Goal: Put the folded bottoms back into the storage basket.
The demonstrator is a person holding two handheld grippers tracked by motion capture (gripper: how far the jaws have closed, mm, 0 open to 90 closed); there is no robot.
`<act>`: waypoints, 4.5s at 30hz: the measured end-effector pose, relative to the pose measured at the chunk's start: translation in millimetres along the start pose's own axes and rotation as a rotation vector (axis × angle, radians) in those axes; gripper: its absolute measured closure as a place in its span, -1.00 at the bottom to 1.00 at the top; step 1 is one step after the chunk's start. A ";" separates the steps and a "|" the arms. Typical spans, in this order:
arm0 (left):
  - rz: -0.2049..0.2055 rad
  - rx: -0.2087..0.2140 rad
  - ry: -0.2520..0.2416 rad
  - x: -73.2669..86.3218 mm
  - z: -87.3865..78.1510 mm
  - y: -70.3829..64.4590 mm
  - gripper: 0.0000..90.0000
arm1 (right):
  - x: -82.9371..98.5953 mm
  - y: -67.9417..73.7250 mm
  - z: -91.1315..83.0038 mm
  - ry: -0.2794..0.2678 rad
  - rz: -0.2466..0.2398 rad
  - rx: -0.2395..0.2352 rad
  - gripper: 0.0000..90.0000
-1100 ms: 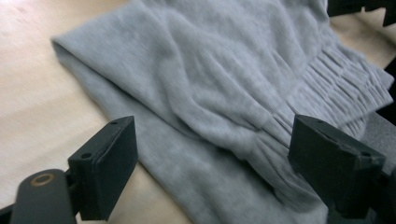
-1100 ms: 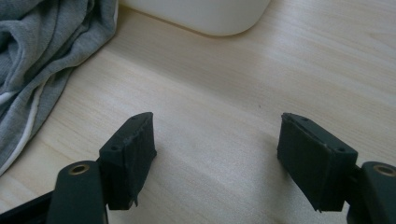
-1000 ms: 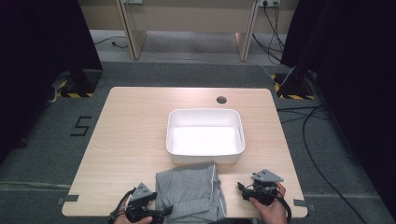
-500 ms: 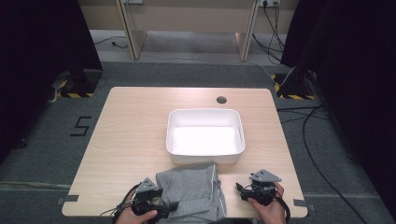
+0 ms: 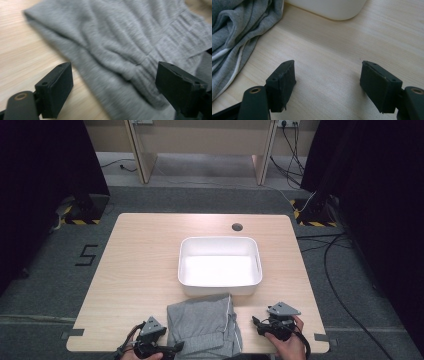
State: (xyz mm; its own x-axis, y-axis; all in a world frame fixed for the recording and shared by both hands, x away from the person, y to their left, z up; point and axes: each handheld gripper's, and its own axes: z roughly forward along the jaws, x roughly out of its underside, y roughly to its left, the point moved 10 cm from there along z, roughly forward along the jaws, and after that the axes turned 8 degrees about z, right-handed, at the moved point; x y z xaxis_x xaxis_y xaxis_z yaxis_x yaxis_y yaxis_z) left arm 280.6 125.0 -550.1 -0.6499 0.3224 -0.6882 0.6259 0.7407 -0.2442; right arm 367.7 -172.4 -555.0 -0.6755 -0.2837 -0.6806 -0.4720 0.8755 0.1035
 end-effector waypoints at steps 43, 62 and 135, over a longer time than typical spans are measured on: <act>0.120 0.161 -0.038 -17.3 23.6 -20.6 0.27 | -21.7 97.9 29.2 0.039 0.058 -0.303 -0.38; 0.248 0.164 -0.097 -22.9 9.1 -43.3 0.48 | -27.0 115.6 -1.5 -0.102 -0.141 -0.248 0.50; 0.263 0.071 -0.082 -231.4 42.8 61.1 0.49 | -215.1 22.4 39.3 -0.162 -0.093 -0.155 0.51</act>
State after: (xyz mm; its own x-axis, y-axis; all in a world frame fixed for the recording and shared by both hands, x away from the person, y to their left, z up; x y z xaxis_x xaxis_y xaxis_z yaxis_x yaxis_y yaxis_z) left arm 487.7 70.5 -435.0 -0.4261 0.4469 -0.7866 0.7987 0.5942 -0.0951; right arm 524.7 -76.4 -434.7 -0.5313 -0.2826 -0.7986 -0.6174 0.7746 0.1367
